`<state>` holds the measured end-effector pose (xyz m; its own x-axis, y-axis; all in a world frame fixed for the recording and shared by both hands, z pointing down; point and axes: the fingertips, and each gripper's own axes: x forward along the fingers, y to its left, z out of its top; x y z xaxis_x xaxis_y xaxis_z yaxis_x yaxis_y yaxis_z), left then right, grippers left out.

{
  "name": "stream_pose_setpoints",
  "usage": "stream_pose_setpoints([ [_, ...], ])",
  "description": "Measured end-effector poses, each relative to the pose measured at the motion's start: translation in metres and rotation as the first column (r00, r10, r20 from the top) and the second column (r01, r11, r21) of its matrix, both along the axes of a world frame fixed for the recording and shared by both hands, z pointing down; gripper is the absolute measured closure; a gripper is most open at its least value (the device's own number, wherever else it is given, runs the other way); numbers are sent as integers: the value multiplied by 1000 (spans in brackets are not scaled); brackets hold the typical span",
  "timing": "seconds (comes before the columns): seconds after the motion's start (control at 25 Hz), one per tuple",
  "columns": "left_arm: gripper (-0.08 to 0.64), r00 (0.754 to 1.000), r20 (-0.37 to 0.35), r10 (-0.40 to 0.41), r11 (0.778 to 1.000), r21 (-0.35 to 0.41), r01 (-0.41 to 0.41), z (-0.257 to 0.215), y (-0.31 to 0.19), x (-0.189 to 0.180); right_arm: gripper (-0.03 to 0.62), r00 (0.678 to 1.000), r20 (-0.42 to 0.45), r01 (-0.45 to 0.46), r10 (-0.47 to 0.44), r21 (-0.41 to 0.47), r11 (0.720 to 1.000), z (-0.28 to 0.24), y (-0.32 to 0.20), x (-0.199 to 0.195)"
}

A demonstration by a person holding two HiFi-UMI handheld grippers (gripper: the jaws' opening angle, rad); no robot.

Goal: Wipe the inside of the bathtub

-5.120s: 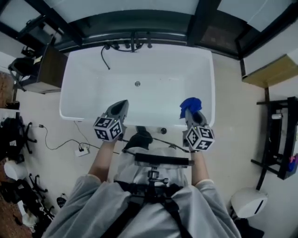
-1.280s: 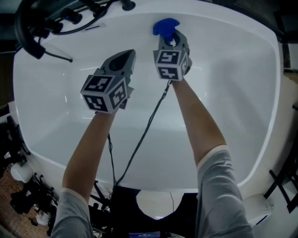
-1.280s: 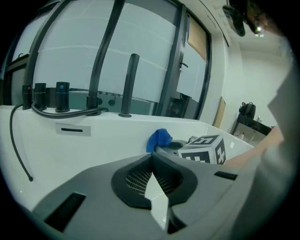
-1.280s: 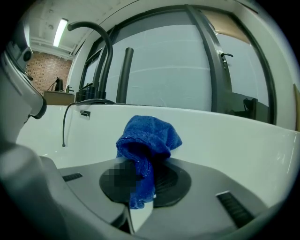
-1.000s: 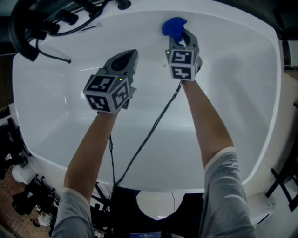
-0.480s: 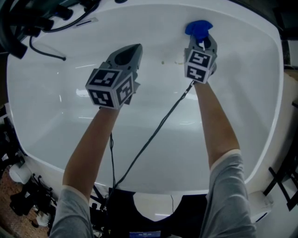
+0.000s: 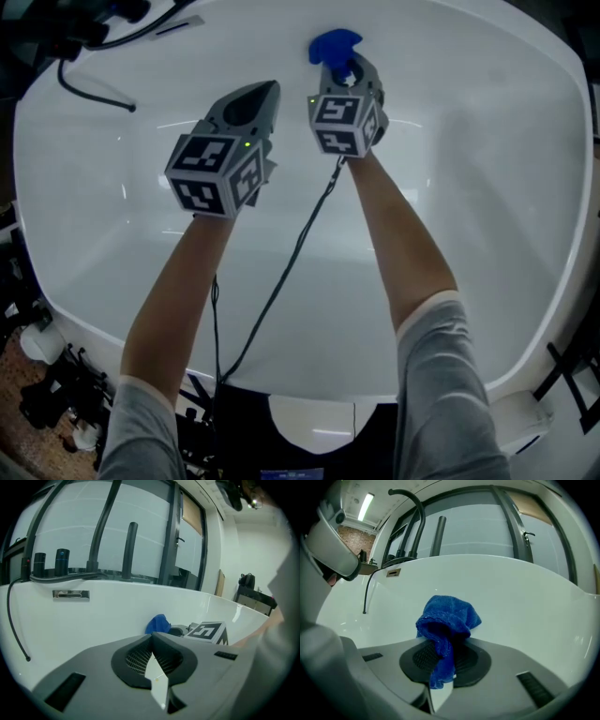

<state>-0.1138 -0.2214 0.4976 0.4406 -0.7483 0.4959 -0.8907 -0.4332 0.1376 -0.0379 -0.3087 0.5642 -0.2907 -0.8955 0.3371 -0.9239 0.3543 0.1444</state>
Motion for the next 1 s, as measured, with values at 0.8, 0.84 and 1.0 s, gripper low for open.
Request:
stream_pose_setpoints([
  [0.8,554,999,-19,36,999,-8,-36,36,-1,33,537,968,-94,-236,234,-8,972,38,1,136],
  [0.84,554,999,-17,35,999,-8,-35,38,-1,30,537,969,-90,-232,230,-13,973,40,2,129],
  [1.0,554,1000,-10,25,1000,-13,-25,45,2,22,537,986,-93,-140,137,-34,990,53,8,81],
])
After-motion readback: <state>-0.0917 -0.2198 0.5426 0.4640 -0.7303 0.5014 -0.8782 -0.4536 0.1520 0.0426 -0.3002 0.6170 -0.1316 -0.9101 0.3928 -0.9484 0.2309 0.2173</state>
